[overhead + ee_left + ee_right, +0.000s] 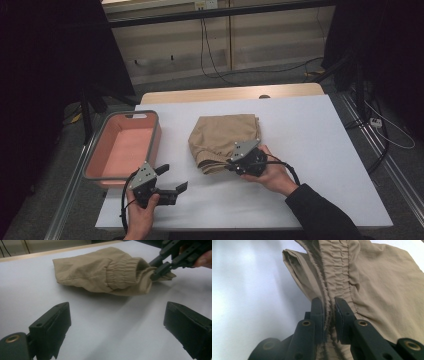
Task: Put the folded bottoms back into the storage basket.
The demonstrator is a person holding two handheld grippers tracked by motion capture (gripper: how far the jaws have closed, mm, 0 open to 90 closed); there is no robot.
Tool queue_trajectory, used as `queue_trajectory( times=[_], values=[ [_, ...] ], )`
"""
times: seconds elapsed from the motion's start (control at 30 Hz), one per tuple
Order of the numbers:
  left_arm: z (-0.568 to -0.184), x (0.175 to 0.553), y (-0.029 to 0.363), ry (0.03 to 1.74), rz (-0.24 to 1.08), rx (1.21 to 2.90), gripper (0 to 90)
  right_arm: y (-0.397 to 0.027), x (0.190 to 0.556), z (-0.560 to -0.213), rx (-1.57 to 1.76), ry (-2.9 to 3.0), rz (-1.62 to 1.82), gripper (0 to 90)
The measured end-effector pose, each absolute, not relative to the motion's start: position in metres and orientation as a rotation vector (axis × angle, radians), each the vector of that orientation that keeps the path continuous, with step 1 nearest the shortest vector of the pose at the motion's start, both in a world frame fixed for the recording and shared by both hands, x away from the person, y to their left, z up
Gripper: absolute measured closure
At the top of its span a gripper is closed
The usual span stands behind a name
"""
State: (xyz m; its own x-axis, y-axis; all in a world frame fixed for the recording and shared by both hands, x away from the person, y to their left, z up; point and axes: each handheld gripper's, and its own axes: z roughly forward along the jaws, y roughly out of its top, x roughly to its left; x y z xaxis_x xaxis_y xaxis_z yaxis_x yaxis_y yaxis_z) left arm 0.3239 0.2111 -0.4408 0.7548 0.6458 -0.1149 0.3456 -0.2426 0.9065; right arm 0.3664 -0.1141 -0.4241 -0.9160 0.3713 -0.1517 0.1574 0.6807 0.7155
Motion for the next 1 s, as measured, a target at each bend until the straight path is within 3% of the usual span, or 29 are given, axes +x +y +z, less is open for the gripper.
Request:
queue_trajectory(
  times=[0.2,0.57,1.0],
  values=[
    [-0.436,0.338,0.203,0.750,0.243,1.890,7.7,-0.115,0.358,-0.425,0.412,2.620,1.084,78.6],
    [-0.417,0.362,0.195,0.751,0.332,1.898,8.0,-0.112,0.339,-0.423,0.374,2.633,1.106,78.6],
    [-0.420,0.406,0.177,0.804,0.318,1.942,6.6,-0.114,0.318,-0.426,0.360,2.655,1.129,78.6]
  ],
)
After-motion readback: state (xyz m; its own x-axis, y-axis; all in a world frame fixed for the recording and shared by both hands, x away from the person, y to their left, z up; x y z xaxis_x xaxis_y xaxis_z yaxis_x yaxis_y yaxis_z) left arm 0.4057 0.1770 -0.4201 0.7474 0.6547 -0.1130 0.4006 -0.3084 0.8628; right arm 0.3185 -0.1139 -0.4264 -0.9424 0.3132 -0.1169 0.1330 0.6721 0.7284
